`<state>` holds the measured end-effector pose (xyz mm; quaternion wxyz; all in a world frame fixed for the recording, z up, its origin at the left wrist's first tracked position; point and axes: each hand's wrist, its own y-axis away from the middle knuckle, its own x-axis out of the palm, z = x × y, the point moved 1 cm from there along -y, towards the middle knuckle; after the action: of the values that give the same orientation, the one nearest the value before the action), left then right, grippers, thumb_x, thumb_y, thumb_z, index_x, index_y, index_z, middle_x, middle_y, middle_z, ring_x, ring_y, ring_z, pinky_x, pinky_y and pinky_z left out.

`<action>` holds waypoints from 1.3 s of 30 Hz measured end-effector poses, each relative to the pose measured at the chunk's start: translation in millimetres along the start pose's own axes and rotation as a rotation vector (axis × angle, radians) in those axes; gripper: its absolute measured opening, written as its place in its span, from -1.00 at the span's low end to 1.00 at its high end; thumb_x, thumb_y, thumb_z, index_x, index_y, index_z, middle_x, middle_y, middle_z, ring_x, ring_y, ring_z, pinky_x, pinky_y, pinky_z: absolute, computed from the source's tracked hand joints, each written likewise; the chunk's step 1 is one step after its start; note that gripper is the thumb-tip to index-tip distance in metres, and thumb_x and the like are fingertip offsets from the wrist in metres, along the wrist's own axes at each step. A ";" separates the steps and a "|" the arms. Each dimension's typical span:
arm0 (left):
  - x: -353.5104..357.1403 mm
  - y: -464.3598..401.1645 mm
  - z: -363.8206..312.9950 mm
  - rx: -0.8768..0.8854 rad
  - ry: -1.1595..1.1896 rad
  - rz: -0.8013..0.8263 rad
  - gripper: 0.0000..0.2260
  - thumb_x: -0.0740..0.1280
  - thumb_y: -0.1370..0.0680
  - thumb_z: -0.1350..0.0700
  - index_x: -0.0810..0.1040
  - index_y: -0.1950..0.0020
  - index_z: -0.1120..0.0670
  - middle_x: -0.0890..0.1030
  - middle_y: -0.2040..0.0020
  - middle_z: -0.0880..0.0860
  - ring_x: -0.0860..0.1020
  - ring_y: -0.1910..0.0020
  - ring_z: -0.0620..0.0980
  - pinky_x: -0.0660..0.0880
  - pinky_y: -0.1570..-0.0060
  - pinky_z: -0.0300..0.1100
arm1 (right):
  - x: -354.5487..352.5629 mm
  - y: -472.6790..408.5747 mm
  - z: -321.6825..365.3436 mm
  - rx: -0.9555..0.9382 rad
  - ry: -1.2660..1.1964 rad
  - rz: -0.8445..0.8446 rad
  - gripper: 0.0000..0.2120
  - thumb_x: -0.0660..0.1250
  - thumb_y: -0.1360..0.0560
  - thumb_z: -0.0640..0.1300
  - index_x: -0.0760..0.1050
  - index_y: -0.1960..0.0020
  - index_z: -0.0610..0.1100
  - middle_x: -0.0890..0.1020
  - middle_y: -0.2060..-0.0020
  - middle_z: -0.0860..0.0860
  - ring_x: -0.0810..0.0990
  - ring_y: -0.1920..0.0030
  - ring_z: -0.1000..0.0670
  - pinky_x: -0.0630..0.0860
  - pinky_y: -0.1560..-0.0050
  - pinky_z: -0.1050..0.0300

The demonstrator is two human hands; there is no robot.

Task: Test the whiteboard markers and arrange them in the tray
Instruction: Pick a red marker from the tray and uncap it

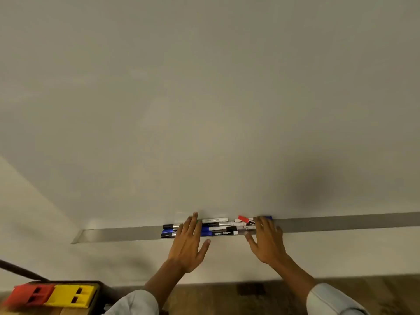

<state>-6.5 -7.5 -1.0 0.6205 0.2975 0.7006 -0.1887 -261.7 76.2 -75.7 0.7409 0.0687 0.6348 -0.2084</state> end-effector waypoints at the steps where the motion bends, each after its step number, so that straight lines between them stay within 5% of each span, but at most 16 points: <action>1: 3.1 -4.0 -2.2 -0.006 0.016 -0.016 -0.17 -0.36 -0.48 -0.38 0.05 -0.58 0.10 -0.10 -0.59 0.07 0.00 -0.58 0.12 -0.11 -0.47 -0.01 | -1.4 -3.4 -5.7 0.003 -0.002 0.038 -0.47 0.42 -0.39 0.18 0.57 -0.22 -0.14 0.65 -0.12 -0.13 0.63 -0.10 -0.20 0.58 -0.01 -0.25; 4: 8.3 -12.0 -10.6 -0.006 0.014 -0.075 -0.24 -0.28 -0.54 -0.35 0.12 -0.56 0.10 -0.03 -0.57 0.05 0.17 -0.54 0.15 0.06 -0.44 0.02 | 0.6 -9.0 -21.7 0.014 0.045 0.042 -0.51 0.56 -0.28 0.07 0.63 -0.12 -0.14 0.67 -0.05 -0.14 0.65 -0.04 -0.20 0.61 0.07 -0.24; 8: 12.8 -16.8 -20.4 -0.009 0.013 -0.065 -0.19 -0.43 -0.42 -0.40 -0.17 -0.56 0.02 -0.24 -0.55 0.00 0.02 -0.58 0.09 -0.11 -0.45 -0.08 | 8.8 -18.4 -33.8 -0.042 0.090 -0.006 -0.59 0.61 -0.24 -0.01 0.65 -0.02 -0.13 0.68 0.07 -0.10 0.65 0.04 -0.16 0.59 0.14 -0.17; 11: 13.1 -19.5 -28.0 -0.068 0.008 -0.040 -0.15 -0.46 -0.38 -0.40 -0.20 -0.57 0.00 -0.23 -0.58 0.01 -0.02 -0.59 0.04 -0.09 -0.50 -0.07 | 10.9 -24.2 -38.5 -0.097 0.122 0.021 -0.57 0.68 -0.10 -0.08 0.67 0.08 -0.11 0.68 0.19 -0.08 0.64 0.13 -0.14 0.56 0.23 -0.10; 14: 10.9 -18.3 -34.7 -0.133 0.086 -0.067 -0.16 -0.35 -0.44 -0.41 -0.07 -0.59 0.04 -0.02 -0.61 0.02 0.08 -0.57 0.03 0.05 -0.50 -0.09 | 11.1 -32.4 -38.8 -0.139 0.129 0.005 -0.58 0.69 -0.04 -0.17 0.66 0.14 -0.09 0.68 0.22 -0.05 0.63 0.17 -0.12 0.52 0.27 -0.06; 16: 6.7 -17.0 -37.2 -0.168 0.199 -0.135 -0.32 -0.10 -0.56 -0.34 0.20 -0.53 0.06 0.34 -0.49 0.02 0.35 -0.45 0.02 0.27 -0.39 -0.18 | 3.1 -34.5 -34.1 -0.181 0.087 -0.010 -0.66 0.65 -0.14 -0.16 0.65 0.12 -0.09 0.68 0.21 -0.04 0.62 0.16 -0.12 0.52 0.24 -0.05; 18: -4.8 -15.7 -41.3 -0.204 0.426 -0.225 -0.47 0.00 -0.56 -0.33 0.48 -0.25 -0.01 0.62 -0.15 -0.04 0.59 -0.13 -0.07 0.48 -0.09 -0.28 | -10.4 -29.6 -21.7 -0.267 -0.086 -0.068 -0.84 0.47 -0.41 -0.08 0.62 0.03 -0.08 0.66 0.16 -0.01 0.62 0.14 -0.07 0.53 0.18 0.01; 21: -37.9 -16.3 -48.0 -0.269 0.814 -0.376 -0.55 0.06 -0.55 -0.29 0.58 0.09 -0.01 0.69 0.17 -0.06 0.64 0.18 -0.16 0.55 0.15 -0.25 | -58.7 -22.4 17.6 -0.360 -0.501 -0.018 -0.62 0.08 -0.61 0.16 0.52 -0.16 -0.06 0.64 0.07 0.06 0.61 0.17 0.11 0.58 0.23 0.27; 24: -91.7 -21.4 -54.0 -0.237 1.035 -0.500 -0.66 0.12 -0.64 -0.05 0.62 0.05 0.07 0.71 0.15 0.02 0.67 0.13 -0.09 0.61 0.07 -0.12 | -121.8 -26.0 65.3 -0.480 -0.723 -0.009 -0.59 0.10 -0.59 0.21 0.41 -0.30 0.01 0.64 0.12 0.10 0.65 0.19 0.13 0.61 0.22 0.35; 29: -193.3 -16.4 -53.5 -0.030 1.264 -0.669 -0.67 0.10 -0.66 0.06 0.60 -0.08 0.21 0.71 0.04 0.14 0.67 0.02 0.08 0.62 0.03 -0.06 | -209.9 -37.3 124.5 -0.567 -0.991 -0.282 -0.80 0.26 -0.57 0.05 0.48 -0.18 0.09 0.60 0.25 0.12 0.58 0.26 0.10 0.51 0.30 0.40; 34: -252.3 4.3 -50.6 0.102 1.498 -0.689 -0.65 0.08 -0.66 0.03 0.60 -0.02 0.19 0.70 0.05 0.20 0.66 -0.01 0.15 0.59 -0.04 -0.05 | -259.4 -33.6 161.5 -0.538 -1.432 -0.294 -0.77 0.40 -0.44 -0.03 0.59 -0.09 0.09 0.72 0.14 0.07 0.72 0.16 -0.07 0.66 0.17 0.09; 39: -286.2 22.0 -51.5 0.193 1.737 -0.550 -0.66 0.10 -0.64 0.00 0.59 0.00 0.17 0.69 -0.02 0.24 0.66 -0.01 0.13 0.51 -0.04 0.01 | -289.2 -38.5 213.8 -0.576 -1.562 -0.511 -0.66 0.45 -0.44 0.08 0.60 -0.08 -0.12 0.74 0.13 0.04 0.73 0.18 -0.03 0.64 0.15 0.16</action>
<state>-16.0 -10.6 290.4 -0.2191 0.2080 0.9483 -0.0976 -113.0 27.1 250.3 0.8835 -0.4284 -0.0314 -0.1871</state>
